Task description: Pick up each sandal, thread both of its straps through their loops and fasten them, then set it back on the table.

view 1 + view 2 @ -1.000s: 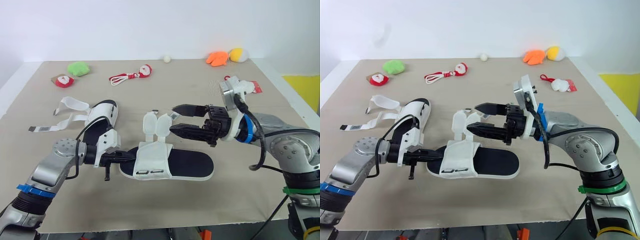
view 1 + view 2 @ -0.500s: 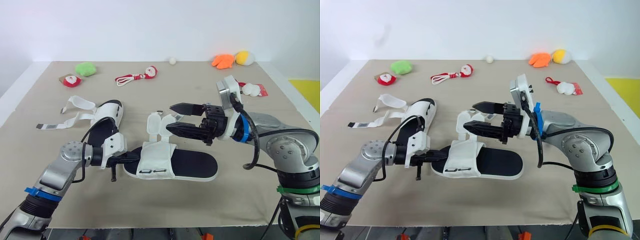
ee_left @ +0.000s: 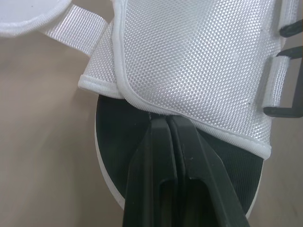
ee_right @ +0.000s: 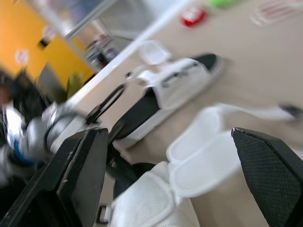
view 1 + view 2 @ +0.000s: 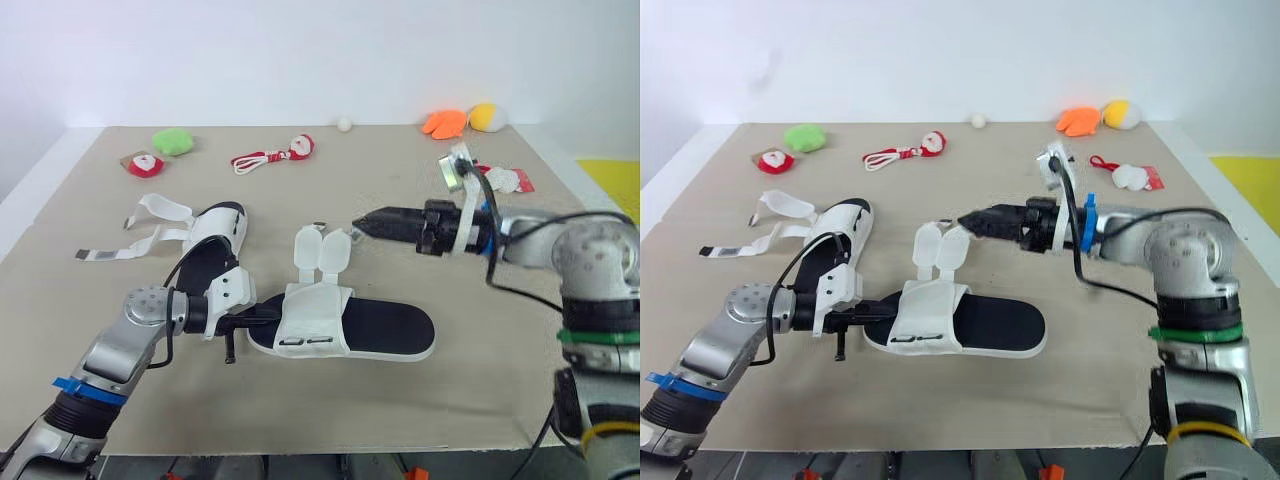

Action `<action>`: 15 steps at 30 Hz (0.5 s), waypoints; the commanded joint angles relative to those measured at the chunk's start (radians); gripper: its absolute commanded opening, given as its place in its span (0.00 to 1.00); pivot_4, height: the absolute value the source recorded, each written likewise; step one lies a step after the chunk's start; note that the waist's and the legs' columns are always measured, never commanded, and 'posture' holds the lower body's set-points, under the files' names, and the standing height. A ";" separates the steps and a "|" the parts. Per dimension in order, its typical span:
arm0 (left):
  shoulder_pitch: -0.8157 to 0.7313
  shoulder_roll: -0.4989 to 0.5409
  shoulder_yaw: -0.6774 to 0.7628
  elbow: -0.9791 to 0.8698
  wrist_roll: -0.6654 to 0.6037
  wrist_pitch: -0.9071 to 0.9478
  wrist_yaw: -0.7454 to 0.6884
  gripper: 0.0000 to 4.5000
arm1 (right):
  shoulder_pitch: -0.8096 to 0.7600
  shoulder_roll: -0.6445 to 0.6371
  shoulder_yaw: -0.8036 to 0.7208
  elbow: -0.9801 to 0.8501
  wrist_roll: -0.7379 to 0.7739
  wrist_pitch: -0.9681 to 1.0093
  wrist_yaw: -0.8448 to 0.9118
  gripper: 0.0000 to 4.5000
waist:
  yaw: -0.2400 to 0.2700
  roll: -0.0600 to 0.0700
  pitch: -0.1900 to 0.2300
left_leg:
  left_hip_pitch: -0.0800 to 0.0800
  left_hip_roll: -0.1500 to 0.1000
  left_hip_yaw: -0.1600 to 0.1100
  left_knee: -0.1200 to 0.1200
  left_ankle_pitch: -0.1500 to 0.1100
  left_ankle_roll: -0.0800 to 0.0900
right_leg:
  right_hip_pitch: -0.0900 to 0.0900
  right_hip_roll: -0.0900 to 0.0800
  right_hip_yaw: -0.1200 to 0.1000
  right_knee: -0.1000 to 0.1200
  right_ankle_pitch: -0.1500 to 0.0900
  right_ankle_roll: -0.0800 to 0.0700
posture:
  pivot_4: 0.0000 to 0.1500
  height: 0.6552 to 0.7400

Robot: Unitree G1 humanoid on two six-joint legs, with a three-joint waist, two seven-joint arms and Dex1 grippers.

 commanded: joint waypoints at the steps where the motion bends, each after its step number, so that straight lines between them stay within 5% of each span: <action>1: 0.036 0.003 -0.079 0.036 0.048 0.031 -0.014 0.02 | -0.065 0.066 -0.084 0.141 0.023 0.122 -0.077 1.00 | 0.000 0.000 0.000 | 0.000 0.000 0.000 -0.001 0.000 0.000 | 0.000 0.000 0.000 0.000 0.000 0.000 | 1.00 1.00; 15: 0.042 0.007 -0.069 0.020 0.051 0.038 0.002 0.02 | -0.181 0.216 -0.241 0.540 -0.181 0.183 -0.200 1.00 | -0.001 0.002 -0.001 | -0.002 -0.001 0.000 -0.002 0.000 0.001 | -0.001 0.000 0.000 -0.001 -0.001 0.001 | 1.00 1.00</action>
